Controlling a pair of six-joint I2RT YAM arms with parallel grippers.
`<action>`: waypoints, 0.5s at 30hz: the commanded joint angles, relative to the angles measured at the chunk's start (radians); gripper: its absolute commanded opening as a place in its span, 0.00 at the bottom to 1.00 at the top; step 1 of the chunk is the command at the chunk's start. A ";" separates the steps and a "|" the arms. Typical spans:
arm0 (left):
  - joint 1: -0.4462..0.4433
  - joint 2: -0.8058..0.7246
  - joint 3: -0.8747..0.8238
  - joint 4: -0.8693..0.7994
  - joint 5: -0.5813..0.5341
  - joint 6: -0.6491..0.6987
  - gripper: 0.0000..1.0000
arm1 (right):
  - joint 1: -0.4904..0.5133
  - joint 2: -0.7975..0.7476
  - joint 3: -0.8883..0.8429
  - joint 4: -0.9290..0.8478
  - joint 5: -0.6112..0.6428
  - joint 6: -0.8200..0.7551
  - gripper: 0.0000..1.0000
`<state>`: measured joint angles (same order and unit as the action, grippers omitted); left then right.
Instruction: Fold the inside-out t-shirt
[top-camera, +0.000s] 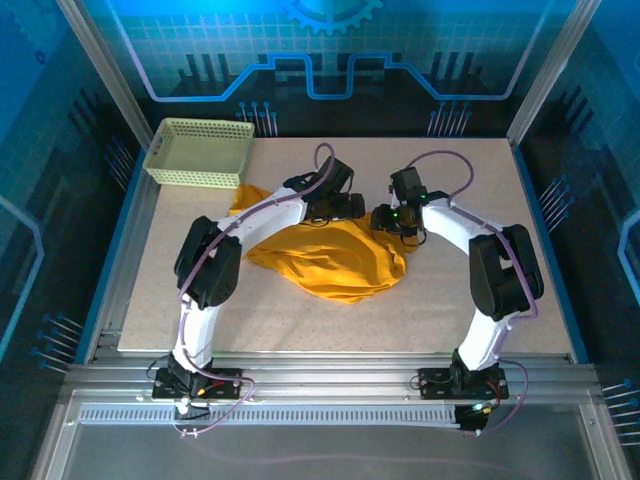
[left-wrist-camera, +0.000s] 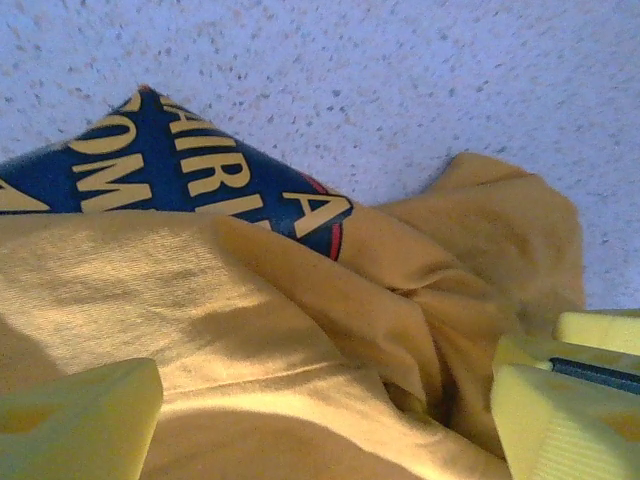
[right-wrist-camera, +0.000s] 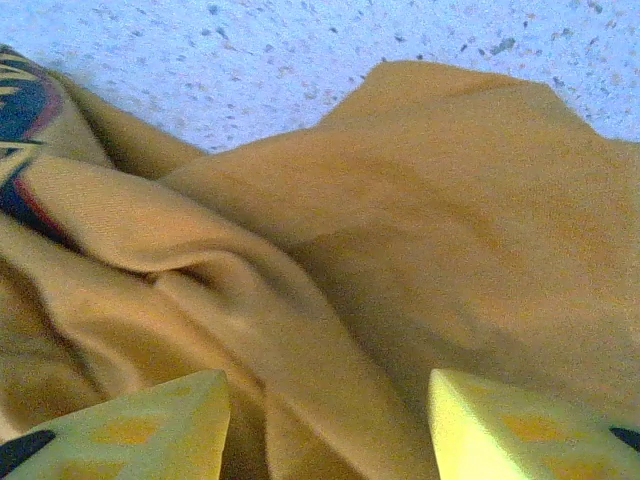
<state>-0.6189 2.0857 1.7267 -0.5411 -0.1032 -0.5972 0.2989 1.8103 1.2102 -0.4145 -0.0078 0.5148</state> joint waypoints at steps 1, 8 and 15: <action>-0.014 0.069 0.062 -0.113 -0.019 -0.023 0.79 | -0.006 0.044 0.038 0.001 -0.017 -0.018 0.53; -0.021 0.111 0.092 -0.127 -0.009 -0.008 0.35 | -0.007 0.040 0.044 0.007 -0.034 -0.017 0.16; -0.007 -0.086 -0.109 0.045 0.001 0.035 0.00 | -0.037 -0.071 0.035 -0.009 -0.009 -0.016 0.00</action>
<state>-0.6365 2.1403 1.7004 -0.5705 -0.1078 -0.5892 0.2901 1.8271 1.2266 -0.4183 -0.0292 0.4999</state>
